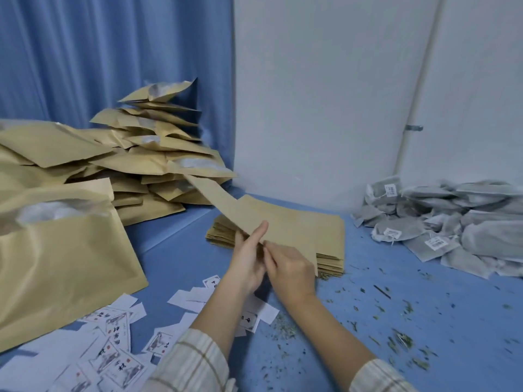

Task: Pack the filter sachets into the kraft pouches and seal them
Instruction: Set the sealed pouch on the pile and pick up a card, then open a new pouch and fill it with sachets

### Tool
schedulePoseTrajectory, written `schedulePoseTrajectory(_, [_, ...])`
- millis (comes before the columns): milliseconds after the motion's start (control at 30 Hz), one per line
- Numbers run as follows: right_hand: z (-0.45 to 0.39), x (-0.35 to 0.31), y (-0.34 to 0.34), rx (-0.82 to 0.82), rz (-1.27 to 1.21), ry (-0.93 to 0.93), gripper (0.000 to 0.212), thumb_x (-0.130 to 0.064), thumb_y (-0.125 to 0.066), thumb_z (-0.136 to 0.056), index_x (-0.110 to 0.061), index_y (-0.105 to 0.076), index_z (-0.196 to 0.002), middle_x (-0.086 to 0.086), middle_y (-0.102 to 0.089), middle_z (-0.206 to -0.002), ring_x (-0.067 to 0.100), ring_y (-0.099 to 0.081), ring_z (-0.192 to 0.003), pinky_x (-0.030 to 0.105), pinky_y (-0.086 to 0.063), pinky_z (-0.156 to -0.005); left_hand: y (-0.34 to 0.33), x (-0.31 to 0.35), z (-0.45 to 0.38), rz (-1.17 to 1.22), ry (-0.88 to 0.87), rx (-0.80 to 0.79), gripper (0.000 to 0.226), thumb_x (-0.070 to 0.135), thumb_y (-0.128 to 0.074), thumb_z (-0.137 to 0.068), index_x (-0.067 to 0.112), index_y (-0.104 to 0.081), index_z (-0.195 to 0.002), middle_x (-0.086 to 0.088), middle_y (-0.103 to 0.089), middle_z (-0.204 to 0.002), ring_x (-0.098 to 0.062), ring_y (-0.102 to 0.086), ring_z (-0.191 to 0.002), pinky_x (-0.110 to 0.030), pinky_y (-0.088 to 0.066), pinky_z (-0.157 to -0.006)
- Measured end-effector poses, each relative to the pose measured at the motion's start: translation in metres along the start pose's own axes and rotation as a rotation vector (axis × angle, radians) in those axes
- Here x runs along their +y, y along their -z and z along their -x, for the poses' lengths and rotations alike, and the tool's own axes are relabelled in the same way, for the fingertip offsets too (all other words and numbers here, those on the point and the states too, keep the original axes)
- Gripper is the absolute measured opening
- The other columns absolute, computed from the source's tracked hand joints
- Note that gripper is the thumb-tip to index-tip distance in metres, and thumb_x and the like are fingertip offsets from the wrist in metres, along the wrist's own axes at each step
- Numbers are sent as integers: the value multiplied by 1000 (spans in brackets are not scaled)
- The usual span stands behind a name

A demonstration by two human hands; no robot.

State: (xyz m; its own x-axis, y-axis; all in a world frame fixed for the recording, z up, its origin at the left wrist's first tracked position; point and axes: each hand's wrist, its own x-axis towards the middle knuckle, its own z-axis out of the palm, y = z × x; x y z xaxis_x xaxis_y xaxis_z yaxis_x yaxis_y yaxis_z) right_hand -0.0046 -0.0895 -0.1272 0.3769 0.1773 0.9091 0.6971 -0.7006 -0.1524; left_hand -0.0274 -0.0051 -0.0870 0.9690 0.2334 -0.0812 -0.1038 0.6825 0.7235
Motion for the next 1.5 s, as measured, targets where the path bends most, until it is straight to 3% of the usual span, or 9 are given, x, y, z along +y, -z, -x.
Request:
schedulePoseTrajectory(200, [-22, -34, 14, -362, -402, -164, 25, -10, -53, -92, -11, -68, -112, 5, -68, -111, 20, -61, -103, 19, -41, -90, 2, 29, 15, -435, -343, 221, 30, 5, -35, -101, 18, -45, -126, -8, -58, -123, -21, -56, -107, -38, -44, -101])
schedulePoseTrajectory(333, [-48, -57, 29, -374, -770, -574, 22, -26, -49, -95, -24, -67, -108, -5, -68, -109, 5, -61, -95, 13, -46, -89, 13, 52, 32, -697, -546, 229, 55, -3, -32, -94, 34, -51, -130, 10, -62, -117, -4, -56, -96, -23, -46, -89])
schedulePoseTrajectory(433, [-74, -69, 47, -272, -1177, -845, 23, -25, -44, -98, -21, -64, -86, 0, -68, -89, 15, -66, -83, 41, -52, -90, 27, 70, 51, -927, -727, 209, 82, -12, -27, -84, 56, -47, -125, 33, -56, -111, 13, -53, -89, -7, -42, -79])
schedulePoseTrajectory(533, [-90, -63, 65, -138, -1547, -1038, 30, -21, -35, -99, -18, -62, -87, 4, -68, -85, 21, -64, -79, 45, -56, -74, 45, 83, 63, -1252, -877, 265, 88, -19, -29, -80, 52, -45, -130, 11, -49, -137, -16, -53, -104, -23, -40, -76])
schedulePoseTrajectory(667, [-87, -38, 77, -243, -1632, -1193, 55, -57, -34, -94, -15, -63, -114, 5, -70, -107, 19, -67, -95, 29, -55, -65, 78, 88, 72, -1677, -944, 398, 92, -25, -33, -75, 40, -37, -140, -9, -32, -152, -32, -46, -117, -23, -31, -76])
schedulePoseTrajectory(867, [-50, -27, 66, -268, -1404, -1390, 8, -4, -55, -90, -1, -61, -94, 10, -67, -84, 17, -66, -65, 26, -55, -48, 109, 79, 76, -2148, -523, 293, 94, -12, -45, -80, 49, -15, -146, -13, -15, -154, -33, -13, -140, -49, -15, -113])
schedulePoseTrajectory(1033, [-27, -26, 53, -349, -1311, -1494, 4, 1, -60, -86, -3, -60, -87, 10, -66, -82, 15, -66, -58, 23, -55, -46, 89, 68, 79, -1738, -159, -36, 83, 4, -52, -79, 38, -21, -148, 1, -9, -159, -22, -6, -146, -36, -16, -115])
schedulePoseTrajectory(1300, [-21, -43, 42, -385, -1178, -1327, 14, 5, -72, -72, -4, -67, -62, 4, -64, -52, 8, -58, -41, 17, -45, -39, 8, 39, 73, -881, -120, 172, 49, 43, -62, -86, 15, -55, -125, -5, -58, -123, -25, -58, -109, -37, -54, -83])
schedulePoseTrajectory(1500, [-16, -52, 45, -473, -1140, -1177, 30, -20, -85, -41, -7, -76, -66, 18, -72, -82, 37, -67, -89, 53, -52, -87, 5, 32, 69, -819, -236, 420, 16, 40, -67, -85, 25, -61, -81, -4, -68, -90, -28, -66, -85, -44, -59, -64])
